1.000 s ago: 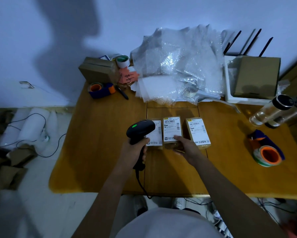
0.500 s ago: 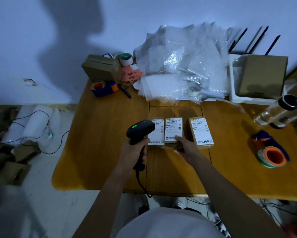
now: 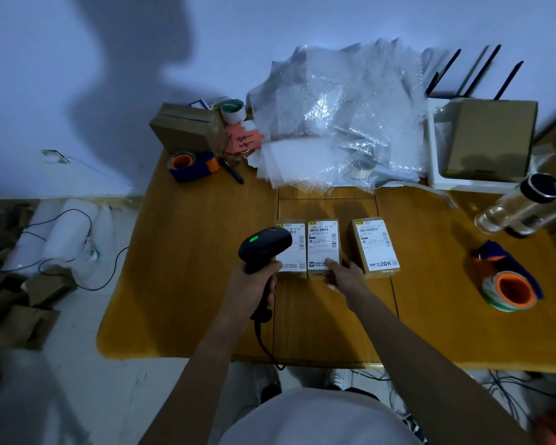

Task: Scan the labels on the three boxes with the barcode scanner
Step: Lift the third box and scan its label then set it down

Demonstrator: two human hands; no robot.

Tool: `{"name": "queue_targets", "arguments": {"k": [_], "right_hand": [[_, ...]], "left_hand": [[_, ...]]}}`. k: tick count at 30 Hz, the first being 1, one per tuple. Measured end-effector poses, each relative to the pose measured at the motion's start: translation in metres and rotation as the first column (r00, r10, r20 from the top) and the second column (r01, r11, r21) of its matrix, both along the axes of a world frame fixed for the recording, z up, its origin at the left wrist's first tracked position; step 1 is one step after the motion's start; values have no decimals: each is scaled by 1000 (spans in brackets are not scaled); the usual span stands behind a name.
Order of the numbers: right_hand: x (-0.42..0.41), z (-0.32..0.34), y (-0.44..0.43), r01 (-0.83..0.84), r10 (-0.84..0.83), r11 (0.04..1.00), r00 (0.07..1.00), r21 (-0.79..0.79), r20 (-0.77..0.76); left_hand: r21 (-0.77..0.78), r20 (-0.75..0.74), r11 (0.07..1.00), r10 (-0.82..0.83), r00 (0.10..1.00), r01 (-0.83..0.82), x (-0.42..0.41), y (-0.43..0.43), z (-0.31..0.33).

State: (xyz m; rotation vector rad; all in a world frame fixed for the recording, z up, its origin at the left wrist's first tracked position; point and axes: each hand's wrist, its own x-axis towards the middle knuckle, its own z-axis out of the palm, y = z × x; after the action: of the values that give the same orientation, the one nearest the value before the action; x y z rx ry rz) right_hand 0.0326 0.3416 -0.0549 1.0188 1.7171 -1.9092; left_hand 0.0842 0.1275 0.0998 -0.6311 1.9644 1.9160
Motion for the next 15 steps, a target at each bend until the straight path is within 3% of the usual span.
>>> {"name": "queue_targets", "arguments": {"k": [7,15], "right_hand": [[-5,-2,-6,-57,63,979,998,196,-24],[-6,1,-4,-140,151,946,988,292,-15]], "left_hand": [[3,-8,1000,4,1000,-4,-1,0,-1],[12,-6,1000,1,1000,0,-2,1,-3]]}}
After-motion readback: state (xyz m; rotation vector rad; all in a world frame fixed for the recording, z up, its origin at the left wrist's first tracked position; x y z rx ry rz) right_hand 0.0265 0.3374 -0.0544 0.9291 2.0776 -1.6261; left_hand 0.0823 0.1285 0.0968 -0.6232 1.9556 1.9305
